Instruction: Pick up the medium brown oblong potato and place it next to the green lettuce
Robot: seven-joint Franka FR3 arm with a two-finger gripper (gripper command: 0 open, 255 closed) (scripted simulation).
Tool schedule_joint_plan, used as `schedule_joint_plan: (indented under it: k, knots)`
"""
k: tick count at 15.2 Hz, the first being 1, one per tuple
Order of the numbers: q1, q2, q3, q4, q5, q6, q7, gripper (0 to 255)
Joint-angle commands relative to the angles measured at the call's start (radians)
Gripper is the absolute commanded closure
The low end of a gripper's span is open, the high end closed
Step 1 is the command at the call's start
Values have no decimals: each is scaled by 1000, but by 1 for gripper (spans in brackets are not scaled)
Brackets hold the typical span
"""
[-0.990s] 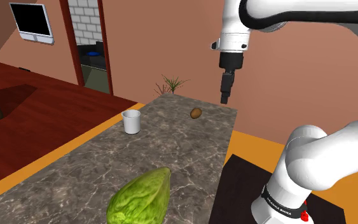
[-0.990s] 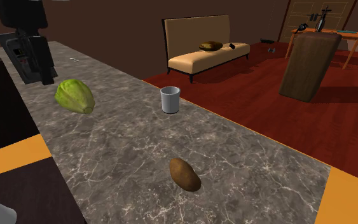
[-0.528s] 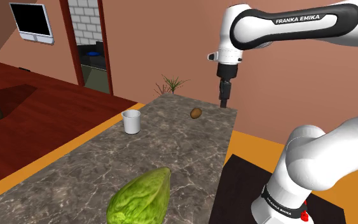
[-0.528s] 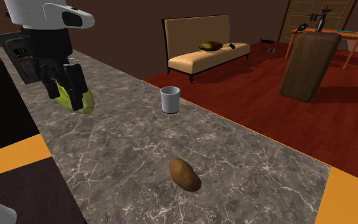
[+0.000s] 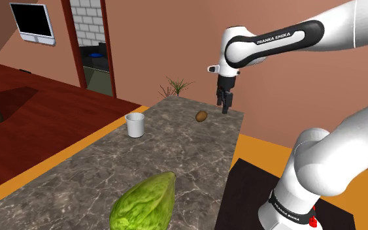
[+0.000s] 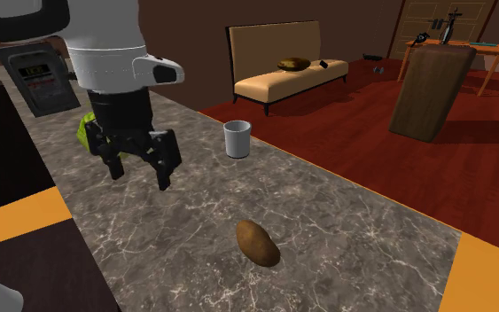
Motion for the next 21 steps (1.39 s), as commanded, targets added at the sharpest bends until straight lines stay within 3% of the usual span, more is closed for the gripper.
schedule_joint_plan:
  k: [1, 8, 15, 21]
  knots:
    - [14, 70, -43, 21, -7, 66, -91, 0]
    - [71, 337, -169, 139, 62, 255, -412, 0]
    - [75, 640, -203, 329, 264, 370, -774, 0]
    - [61, 697, -189, 318, 306, 431, -810, 0]
